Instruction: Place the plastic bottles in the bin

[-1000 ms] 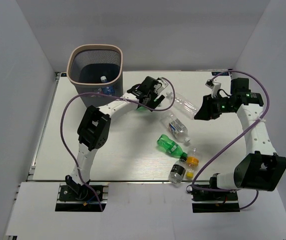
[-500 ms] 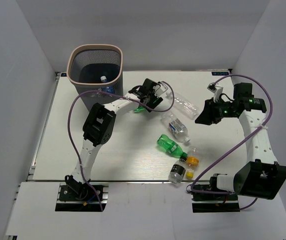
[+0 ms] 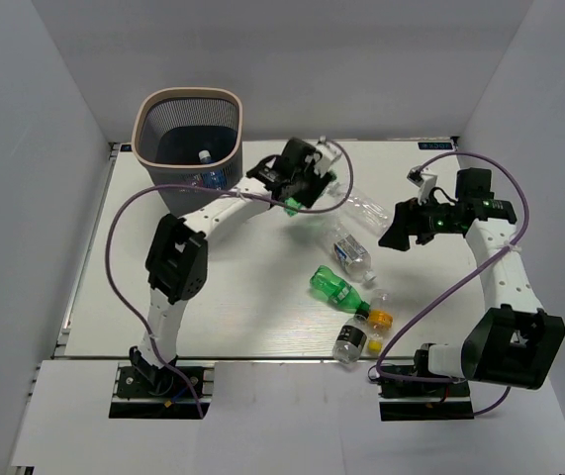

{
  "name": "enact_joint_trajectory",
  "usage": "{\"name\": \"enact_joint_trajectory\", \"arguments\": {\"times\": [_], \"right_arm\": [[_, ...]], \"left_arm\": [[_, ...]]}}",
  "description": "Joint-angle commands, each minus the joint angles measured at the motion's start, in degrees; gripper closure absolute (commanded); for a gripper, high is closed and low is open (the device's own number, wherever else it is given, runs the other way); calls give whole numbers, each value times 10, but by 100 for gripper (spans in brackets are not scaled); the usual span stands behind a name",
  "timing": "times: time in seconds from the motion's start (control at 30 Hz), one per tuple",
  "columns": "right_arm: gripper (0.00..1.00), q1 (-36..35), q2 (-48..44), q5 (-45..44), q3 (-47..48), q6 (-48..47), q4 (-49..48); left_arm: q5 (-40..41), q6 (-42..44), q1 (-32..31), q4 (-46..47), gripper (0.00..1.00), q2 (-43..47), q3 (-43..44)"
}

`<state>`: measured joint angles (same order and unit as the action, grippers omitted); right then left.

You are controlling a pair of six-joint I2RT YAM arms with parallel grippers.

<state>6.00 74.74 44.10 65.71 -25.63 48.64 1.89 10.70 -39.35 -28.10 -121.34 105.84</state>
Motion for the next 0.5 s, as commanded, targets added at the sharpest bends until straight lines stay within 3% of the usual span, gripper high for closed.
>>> {"name": "enact_joint_trajectory", "arguments": {"times": [0.0,0.07,0.1,0.2,0.27,0.4,0.47], "right_arm": [[16,2,4,-10,-8,18,-65],[30,2,4,-5,-12,22,-76],[54,2,4,10,-13,24,-81],[100,2,9,29,-19,31,-95],[100,-1,16,37,-28,37,-99],[100,-5,23,36,-34,43,-118],[74,-12,29,31,-30,44,-129]], "left_arm": [[-19,-70,2,21,61,121,103],[-19,-88,11,15,61,138,149],[-5,-95,11,15,61,157,160],[47,-103,11,27,61,204,178],[76,-103,16,41,61,229,178],[244,-103,32,72,66,291,121],[319,-97,44,77,66,309,99]]}}
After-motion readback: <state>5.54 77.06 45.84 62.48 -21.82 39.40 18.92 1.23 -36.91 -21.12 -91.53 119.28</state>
